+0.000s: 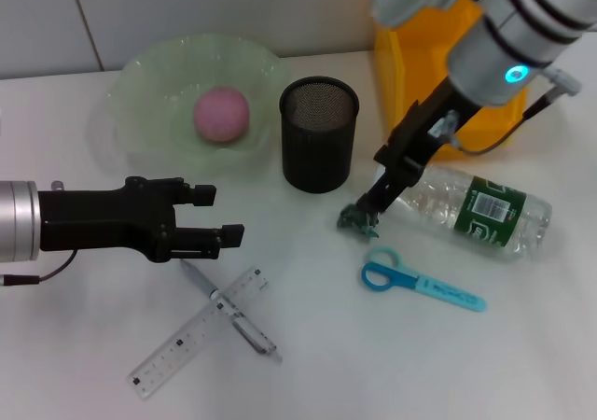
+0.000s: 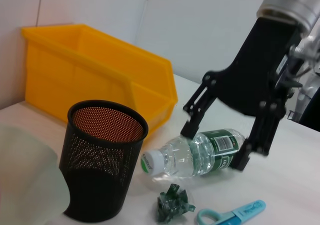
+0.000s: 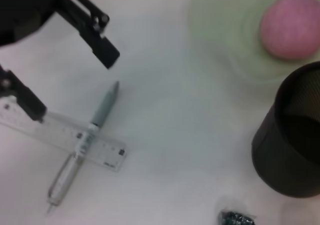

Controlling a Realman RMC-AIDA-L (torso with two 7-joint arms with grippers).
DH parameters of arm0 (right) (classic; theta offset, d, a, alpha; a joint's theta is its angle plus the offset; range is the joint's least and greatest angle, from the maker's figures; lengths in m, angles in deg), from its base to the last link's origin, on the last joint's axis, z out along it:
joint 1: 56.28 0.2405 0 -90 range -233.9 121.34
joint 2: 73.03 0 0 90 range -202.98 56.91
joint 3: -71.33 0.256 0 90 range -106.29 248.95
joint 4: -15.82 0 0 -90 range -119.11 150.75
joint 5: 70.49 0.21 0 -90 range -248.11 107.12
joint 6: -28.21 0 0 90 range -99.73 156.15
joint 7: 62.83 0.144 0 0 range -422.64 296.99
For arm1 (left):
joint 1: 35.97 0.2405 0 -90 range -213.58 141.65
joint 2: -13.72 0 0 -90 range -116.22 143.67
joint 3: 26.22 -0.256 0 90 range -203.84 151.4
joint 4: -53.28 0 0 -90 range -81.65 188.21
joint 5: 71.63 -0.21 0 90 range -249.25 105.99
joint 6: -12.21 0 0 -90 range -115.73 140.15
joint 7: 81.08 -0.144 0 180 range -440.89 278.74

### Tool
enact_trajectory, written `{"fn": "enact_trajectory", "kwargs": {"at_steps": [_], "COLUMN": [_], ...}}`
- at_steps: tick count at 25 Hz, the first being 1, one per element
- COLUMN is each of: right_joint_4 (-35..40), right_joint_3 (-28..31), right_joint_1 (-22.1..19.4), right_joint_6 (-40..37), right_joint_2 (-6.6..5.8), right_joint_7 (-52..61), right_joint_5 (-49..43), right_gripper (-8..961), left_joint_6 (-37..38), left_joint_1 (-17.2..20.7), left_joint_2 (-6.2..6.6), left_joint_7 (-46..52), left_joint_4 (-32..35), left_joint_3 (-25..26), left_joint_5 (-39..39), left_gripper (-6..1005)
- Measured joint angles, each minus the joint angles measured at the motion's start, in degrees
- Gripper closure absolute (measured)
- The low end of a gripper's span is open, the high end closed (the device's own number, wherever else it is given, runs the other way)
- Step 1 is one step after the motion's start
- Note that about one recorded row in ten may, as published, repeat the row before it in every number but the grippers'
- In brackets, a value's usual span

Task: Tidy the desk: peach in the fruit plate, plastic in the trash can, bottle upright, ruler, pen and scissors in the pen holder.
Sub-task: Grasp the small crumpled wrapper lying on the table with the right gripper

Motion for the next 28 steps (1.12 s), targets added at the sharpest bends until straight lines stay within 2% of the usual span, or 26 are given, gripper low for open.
{"fn": "enact_trajectory", "kwargs": {"at_steps": [6, 14, 22, 28], "right_joint_4": [-5.03, -10.68, -12.99, -14.77], "right_joint_3": [-5.61, -6.33, -10.31, -10.95], "right_joint_1": [0.69, 1.64, 1.27, 1.52], "right_joint_6": [6.7, 11.8, 15.56, 18.09], "right_joint_2": [0.43, 0.68, 0.85, 0.87], "right_joint_7": [1.14, 0.97, 1.14, 1.15], "right_joint_5": [-0.31, 0.66, 2.12, 2.59], "right_gripper": [197, 200, 203, 205], "left_joint_6": [-0.08, -0.03, 0.0, 0.0], "left_joint_1": [0.11, 0.33, 0.35, 0.42], "left_joint_2": [-0.08, -0.03, 0.07, 0.1], "left_joint_7": [0.0, 0.0, 0.0, 0.0], "left_joint_4": [-0.06, -0.15, -0.16, -0.21], "left_joint_3": [0.0, 0.0, -0.01, 0.0], "left_joint_5": [0.0, -0.17, -0.45, -0.45], "left_gripper": [198, 198, 199, 199]}}
